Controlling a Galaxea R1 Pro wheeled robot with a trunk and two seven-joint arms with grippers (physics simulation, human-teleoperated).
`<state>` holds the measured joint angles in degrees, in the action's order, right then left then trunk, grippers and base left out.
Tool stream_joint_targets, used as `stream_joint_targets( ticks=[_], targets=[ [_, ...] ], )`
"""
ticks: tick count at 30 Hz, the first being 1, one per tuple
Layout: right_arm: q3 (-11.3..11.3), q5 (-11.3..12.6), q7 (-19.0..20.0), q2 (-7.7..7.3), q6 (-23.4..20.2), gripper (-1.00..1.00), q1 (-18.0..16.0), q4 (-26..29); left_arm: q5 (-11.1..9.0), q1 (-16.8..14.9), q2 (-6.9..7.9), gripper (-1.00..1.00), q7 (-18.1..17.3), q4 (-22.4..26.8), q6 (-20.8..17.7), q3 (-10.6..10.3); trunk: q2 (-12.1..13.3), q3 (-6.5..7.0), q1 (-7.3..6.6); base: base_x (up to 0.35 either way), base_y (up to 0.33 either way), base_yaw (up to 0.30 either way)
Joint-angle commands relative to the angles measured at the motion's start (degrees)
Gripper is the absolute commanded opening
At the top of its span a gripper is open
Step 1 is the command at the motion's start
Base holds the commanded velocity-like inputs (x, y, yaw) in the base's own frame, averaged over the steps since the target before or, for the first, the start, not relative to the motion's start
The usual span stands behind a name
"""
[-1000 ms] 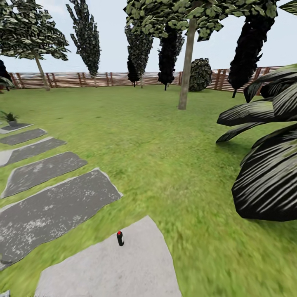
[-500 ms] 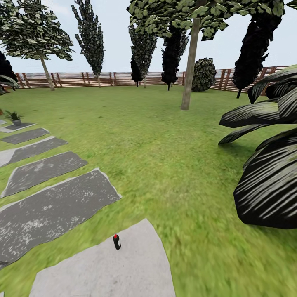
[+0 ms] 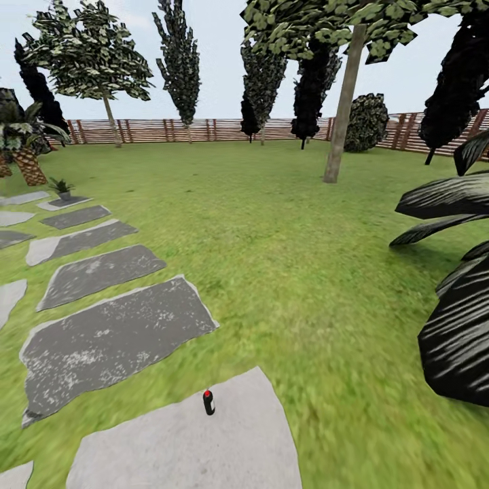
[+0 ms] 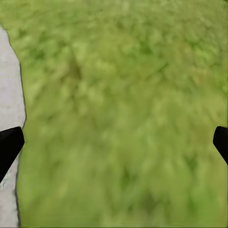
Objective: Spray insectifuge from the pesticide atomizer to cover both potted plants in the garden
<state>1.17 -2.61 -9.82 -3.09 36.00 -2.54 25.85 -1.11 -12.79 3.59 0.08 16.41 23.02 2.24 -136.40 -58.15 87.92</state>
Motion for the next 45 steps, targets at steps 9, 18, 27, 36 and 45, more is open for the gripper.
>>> stream_joint_targets(
  ticks=[9, 18, 27, 36, 45],
  targets=[
    [0.06, -0.29, -0.20, 0.01, 0.12, 1.00, -0.01, -0.02, -0.09, -0.05, 0.00, 1.00, 0.01, -0.07, 0.19, 0.05, -0.02, -0.05, 0.02, 0.329, -0.006, 0.278],
    [0.08, -0.29, -0.13, 0.01, 0.12, 1.00, -0.01, -0.02, -0.08, -0.05, -0.02, 1.00, 0.01, -0.07, 0.19, 0.05, -0.02, -0.05, 0.02, 0.211, -0.108, 0.213],
    [0.06, -0.37, 0.04, 0.01, -0.03, 1.00, -0.03, 1.66, 0.12, -0.57, -0.62, 1.00, -0.13, -0.01, -0.54, -0.14, -0.02, -0.05, 0.02, 0.014, -0.010, 0.016],
    [0.12, -0.39, 0.22, -0.40, -4.83, 1.00, -7.65, 9.64, 0.95, -17.01, -1.91, 1.00, -0.89, 0.48, -10.11, -0.74, -0.02, -0.05, 0.02, 0.000, 0.000, 0.000],
    [0.06, -0.31, 5.60, -0.12, -10.48, 1.00, -16.41, 9.82, 1.81, -23.71, -6.41, 1.00, -0.95, 0.95, -11.91, -1.57, -0.02, -0.05, 0.02, 0.000, 0.000, 0.000]
  ],
)
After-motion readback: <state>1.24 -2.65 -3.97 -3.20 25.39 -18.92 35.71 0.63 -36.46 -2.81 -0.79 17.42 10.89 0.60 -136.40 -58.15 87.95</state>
